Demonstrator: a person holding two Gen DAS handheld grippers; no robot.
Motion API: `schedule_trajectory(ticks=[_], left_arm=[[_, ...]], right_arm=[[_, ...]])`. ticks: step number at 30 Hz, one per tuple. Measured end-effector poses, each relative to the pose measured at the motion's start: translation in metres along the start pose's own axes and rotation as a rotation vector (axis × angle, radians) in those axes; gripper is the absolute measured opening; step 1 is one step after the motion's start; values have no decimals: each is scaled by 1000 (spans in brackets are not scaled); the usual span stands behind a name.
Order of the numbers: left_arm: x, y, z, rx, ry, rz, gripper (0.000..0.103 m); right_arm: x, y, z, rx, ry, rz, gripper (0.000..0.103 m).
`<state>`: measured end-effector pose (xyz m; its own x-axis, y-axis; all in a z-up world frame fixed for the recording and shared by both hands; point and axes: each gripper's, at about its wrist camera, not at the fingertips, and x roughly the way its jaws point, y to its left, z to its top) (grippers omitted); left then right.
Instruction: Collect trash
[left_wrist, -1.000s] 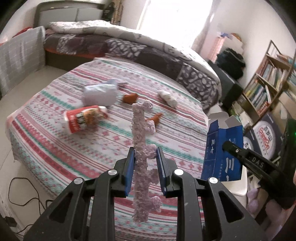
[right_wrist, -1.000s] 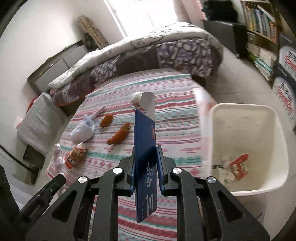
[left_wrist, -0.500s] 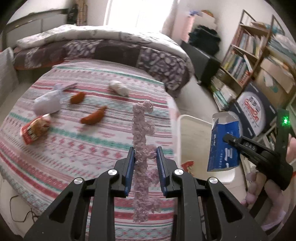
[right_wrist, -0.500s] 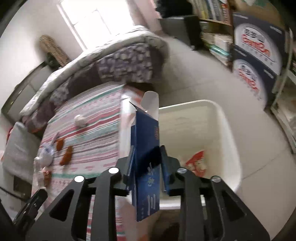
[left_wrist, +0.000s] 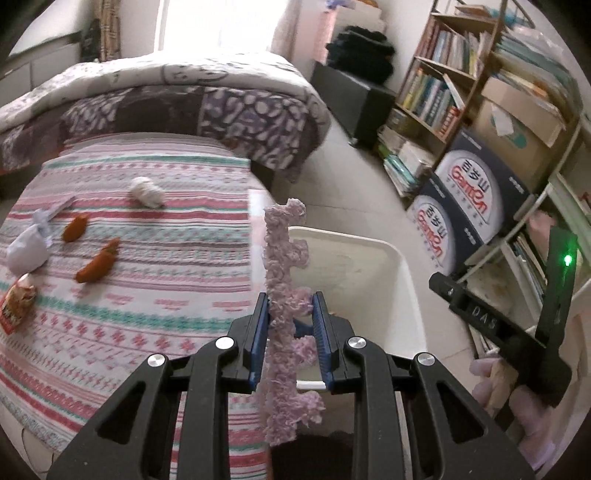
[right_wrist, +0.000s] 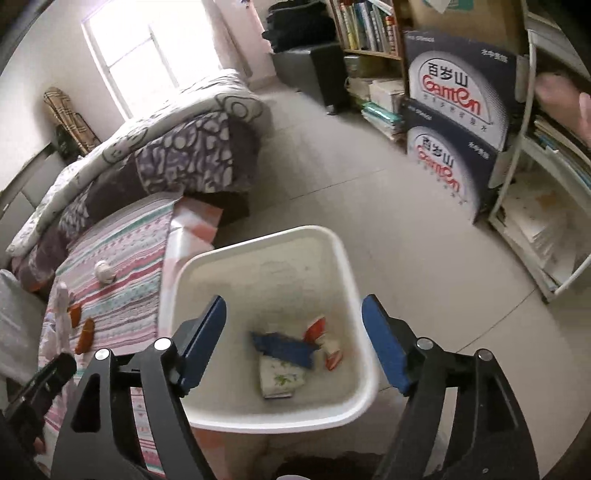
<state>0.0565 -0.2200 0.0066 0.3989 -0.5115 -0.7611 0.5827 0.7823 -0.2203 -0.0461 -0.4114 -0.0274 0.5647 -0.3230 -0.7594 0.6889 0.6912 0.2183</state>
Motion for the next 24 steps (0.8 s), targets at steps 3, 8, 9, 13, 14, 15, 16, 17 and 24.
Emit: schedule_trajectory(ticks=[3, 8, 9, 13, 14, 15, 16, 17, 24], left_arm=[[7, -16, 5, 15, 11, -17, 24], [19, -39, 13, 43, 28, -36, 24], [22, -43, 15, 44, 32, -41, 24], [30, -55, 23, 44, 39, -59, 26], [32, -58, 24, 45, 44, -64, 30], [35, -61, 26, 45, 53, -75, 42], [36, -62, 27, 44, 55, -78, 50], [37, -63, 27, 43, 53, -76, 51], [33, -55, 22, 54, 39, -37, 64]], right_arm=[[-1, -13, 0, 6, -6, -19, 76], [-2, -28, 0, 21, -6, -35, 77], [-3, -31, 1, 27, -8, -38, 77], [-6, -39, 3, 46, -18, -44, 80], [-7, -40, 4, 48, -21, -46, 81], [-8, -41, 4, 52, -23, -47, 81], [-8, -41, 5, 53, -24, -47, 81], [-9, -42, 5, 54, -25, -46, 81], [-10, -39, 3, 56, -23, -37, 86]])
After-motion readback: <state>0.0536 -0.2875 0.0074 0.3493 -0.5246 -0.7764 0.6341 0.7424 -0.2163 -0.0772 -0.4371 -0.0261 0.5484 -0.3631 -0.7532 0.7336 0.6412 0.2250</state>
